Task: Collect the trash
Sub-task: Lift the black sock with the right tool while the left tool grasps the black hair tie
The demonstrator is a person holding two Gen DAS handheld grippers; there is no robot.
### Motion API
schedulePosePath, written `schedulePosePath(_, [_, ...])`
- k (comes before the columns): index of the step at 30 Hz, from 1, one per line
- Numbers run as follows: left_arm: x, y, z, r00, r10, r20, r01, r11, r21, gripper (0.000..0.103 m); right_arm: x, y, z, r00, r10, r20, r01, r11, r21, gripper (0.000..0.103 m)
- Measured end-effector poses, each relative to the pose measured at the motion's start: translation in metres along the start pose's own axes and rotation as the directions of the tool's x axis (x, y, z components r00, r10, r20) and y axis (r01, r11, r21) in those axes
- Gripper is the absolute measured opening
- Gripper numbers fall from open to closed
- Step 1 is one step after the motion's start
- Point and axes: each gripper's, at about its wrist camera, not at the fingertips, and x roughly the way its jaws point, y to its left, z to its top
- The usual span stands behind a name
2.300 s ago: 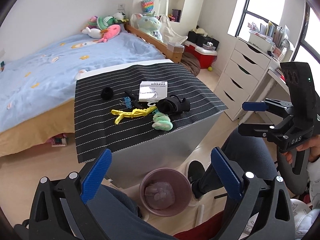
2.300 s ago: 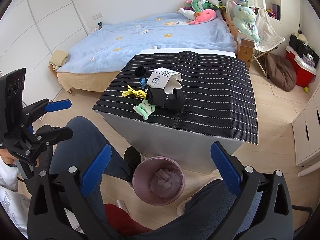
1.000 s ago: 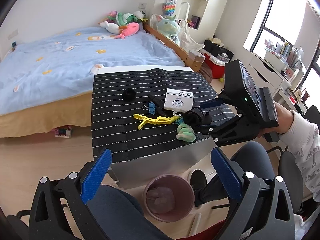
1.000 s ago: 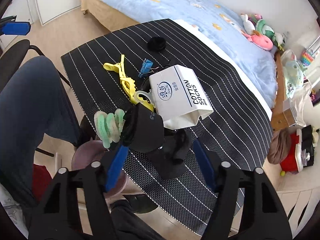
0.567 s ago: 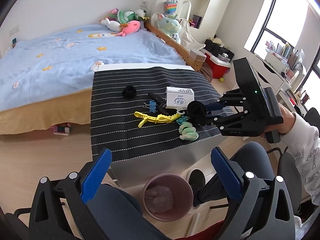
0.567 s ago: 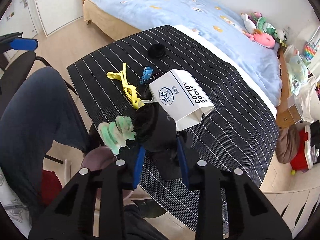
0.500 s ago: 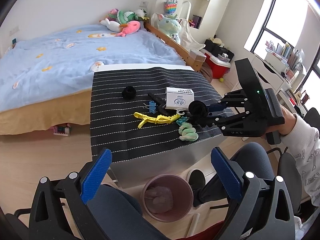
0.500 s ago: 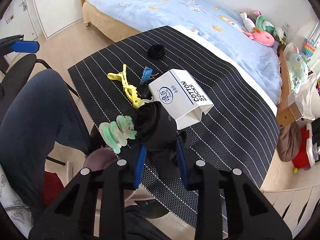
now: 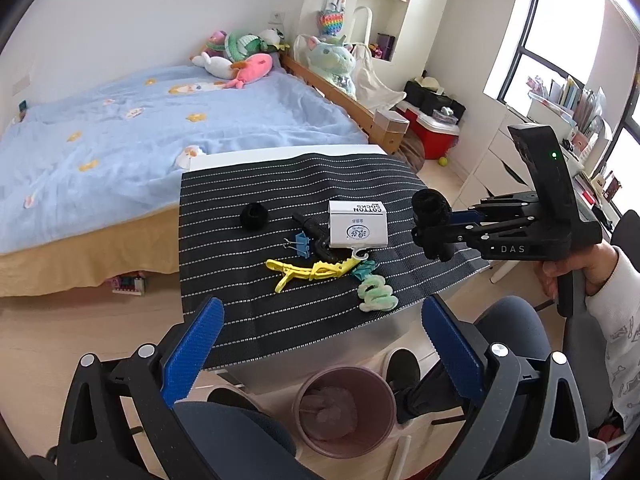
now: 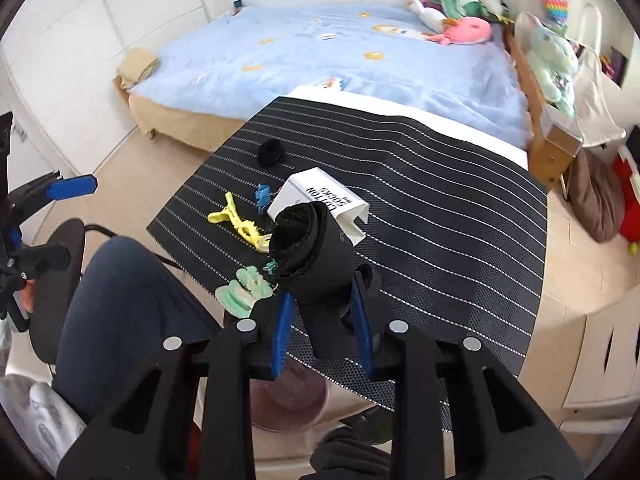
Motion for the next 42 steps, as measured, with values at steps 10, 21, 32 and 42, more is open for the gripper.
schedulePosePath(10, [0.022,0.007,0.040,0.999,0.041,-0.004,-0.041,0.998,0.042,0.095,-0.010,-0.010,0.002,0.999,0.000,0.042,-0.002,0.999,0.046,0.028])
schedulePosePath(21, [0.077,0.031,0.087,0.992,0.065,-0.105,-0.063,0.998,0.019,0.095,-0.016,-0.015,0.001,0.999,-0.001,0.053,-0.002,0.998,0.063,0.028])
schedulePosePath(32, [0.152,0.067,0.105,0.941,0.117,-0.316,-0.132,0.991,-0.028,0.095,-0.017,-0.021,-0.001,0.999,-0.003,0.054,-0.001,0.997,0.073,0.028])
schedulePosePath(42, [0.185,0.071,0.097,0.909,0.140,-0.391,-0.158,0.987,-0.013,0.095,-0.012,-0.027,-0.002,0.999,-0.007,0.041,0.003,0.996,0.089,0.028])
